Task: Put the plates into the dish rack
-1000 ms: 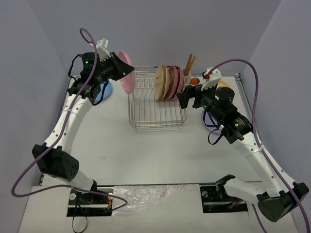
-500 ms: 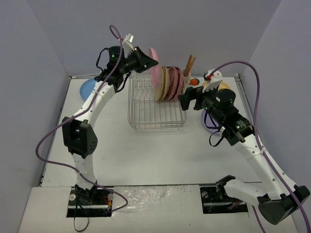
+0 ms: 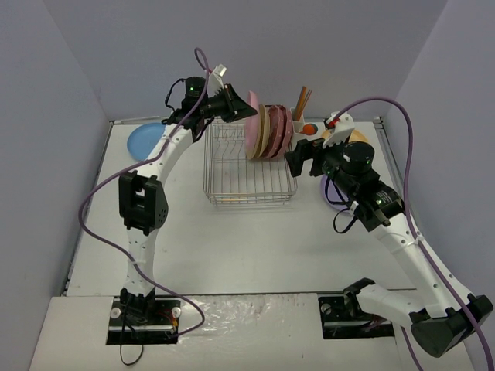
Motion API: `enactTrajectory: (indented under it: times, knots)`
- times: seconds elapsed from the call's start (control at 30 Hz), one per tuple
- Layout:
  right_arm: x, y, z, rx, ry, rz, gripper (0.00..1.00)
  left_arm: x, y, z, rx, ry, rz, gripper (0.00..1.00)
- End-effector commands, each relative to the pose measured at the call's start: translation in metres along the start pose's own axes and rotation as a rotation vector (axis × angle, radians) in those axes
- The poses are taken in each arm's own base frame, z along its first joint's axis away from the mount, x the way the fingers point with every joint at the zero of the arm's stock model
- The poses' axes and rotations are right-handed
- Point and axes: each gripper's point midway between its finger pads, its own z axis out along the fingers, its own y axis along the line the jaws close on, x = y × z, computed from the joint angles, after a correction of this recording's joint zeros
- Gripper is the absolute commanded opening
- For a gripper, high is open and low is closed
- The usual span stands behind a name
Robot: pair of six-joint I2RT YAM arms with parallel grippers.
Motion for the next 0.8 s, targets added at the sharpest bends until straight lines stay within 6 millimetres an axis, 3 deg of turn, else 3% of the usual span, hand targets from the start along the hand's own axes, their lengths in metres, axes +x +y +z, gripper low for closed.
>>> enactTrajectory:
  times: [0.0, 0.67, 0.77]
  knots:
    - [-0.018, -0.004, -0.001, 0.016, -0.067, -0.017, 1.00, -0.027, -0.045, -0.020, 0.082, -0.047, 0.152, 0.00]
    - [-0.007, -0.006, 0.003, 0.021, -0.038, -0.021, 1.00, -0.017, 0.047, -0.002, -0.035, -0.005, 0.074, 0.00]
    - [-0.008, -0.006, 0.002, 0.019, -0.041, -0.020, 1.00, -0.017, 0.054, -0.003, -0.051, -0.007, 0.078, 0.06]
